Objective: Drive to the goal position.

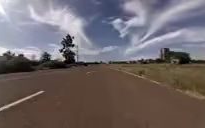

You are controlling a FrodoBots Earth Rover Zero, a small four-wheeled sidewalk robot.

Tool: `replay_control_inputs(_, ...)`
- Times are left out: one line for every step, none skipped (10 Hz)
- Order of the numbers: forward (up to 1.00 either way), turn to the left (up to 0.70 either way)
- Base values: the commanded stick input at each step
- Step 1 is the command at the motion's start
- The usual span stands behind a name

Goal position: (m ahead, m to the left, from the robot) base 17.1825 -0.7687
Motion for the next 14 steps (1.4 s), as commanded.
replay_control_inputs(0.7,0.0)
replay_control_inputs(0.7,0.0)
replay_control_inputs(0.7,0.0)
replay_control_inputs(0.7,0.0)
replay_control_inputs(0.7,0.0)
replay_control_inputs(0.7,0.0)
replay_control_inputs(0.7,0.0)
replay_control_inputs(0.7,0.0)
replay_control_inputs(0.7,0.0)
replay_control_inputs(0.7,0.0)
replay_control_inputs(0.7,0.0)
replay_control_inputs(0.7,0.0)
replay_control_inputs(0.7,0.0)
replay_control_inputs(0.7,0.0)
